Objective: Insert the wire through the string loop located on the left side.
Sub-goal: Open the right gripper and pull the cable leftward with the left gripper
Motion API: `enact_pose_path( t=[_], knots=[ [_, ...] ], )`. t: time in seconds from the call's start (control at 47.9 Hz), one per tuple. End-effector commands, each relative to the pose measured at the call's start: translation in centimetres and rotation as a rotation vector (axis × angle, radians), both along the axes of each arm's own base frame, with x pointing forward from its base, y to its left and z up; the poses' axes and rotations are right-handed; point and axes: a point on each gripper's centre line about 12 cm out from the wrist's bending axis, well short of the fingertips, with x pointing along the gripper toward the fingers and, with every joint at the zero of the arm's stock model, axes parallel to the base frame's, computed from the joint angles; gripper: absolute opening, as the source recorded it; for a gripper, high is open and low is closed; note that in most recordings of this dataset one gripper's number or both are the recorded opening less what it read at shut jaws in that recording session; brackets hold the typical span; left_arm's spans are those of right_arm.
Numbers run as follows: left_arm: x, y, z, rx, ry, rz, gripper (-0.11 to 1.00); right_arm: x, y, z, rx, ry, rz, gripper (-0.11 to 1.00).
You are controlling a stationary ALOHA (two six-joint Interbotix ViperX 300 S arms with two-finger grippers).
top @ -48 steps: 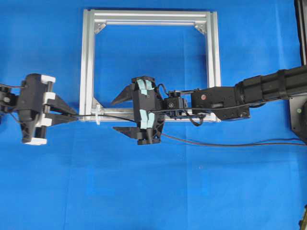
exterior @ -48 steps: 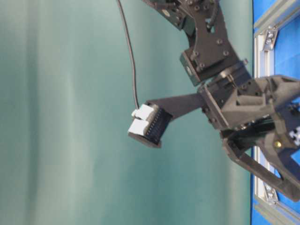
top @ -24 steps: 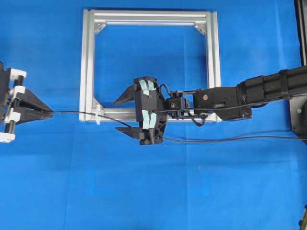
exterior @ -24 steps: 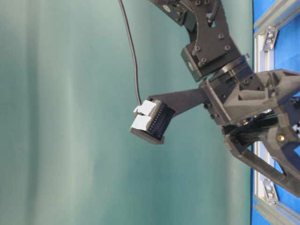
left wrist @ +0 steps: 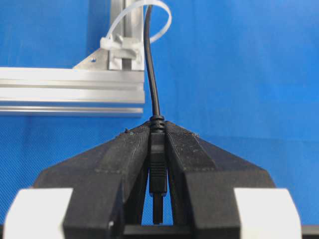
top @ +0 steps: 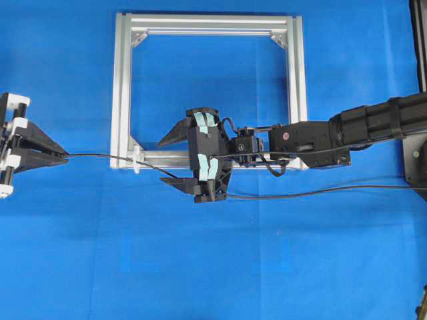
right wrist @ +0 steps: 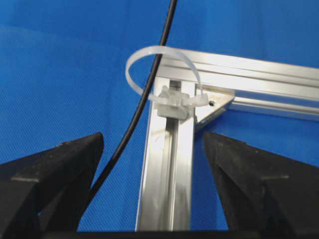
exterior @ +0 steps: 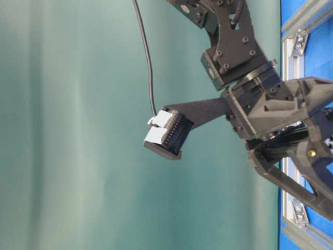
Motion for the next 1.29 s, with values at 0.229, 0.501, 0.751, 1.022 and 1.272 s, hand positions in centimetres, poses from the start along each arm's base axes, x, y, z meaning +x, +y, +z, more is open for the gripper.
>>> enact_pose_path(
  t=[0.229,0.501,0.751,1.022,1.272],
  knots=[
    [0.4,0.0,0.1,-0.002,0.0,0.002,0.06,0.3,0.2,2.4,-0.001,-0.069,0.006,0.88],
    [0.3,0.0,0.0,-0.023,0.012,0.014,0.07,0.4,0.2,2.5,-0.002,-0.072,0.007,0.88],
    [0.2,0.0,-0.1,-0.019,0.021,0.012,0.48,0.4,0.2,2.5,-0.002,-0.072,0.007,0.88],
    [0.2,0.0,0.0,-0.011,0.017,0.006,0.79,0.4,0.2,2.6,-0.001,-0.074,0.006,0.88],
    [0.2,0.0,1.3,-0.023,-0.044,0.01,0.79,0.2,0.2,5.0,0.0,-0.107,0.006,0.88]
  ],
)
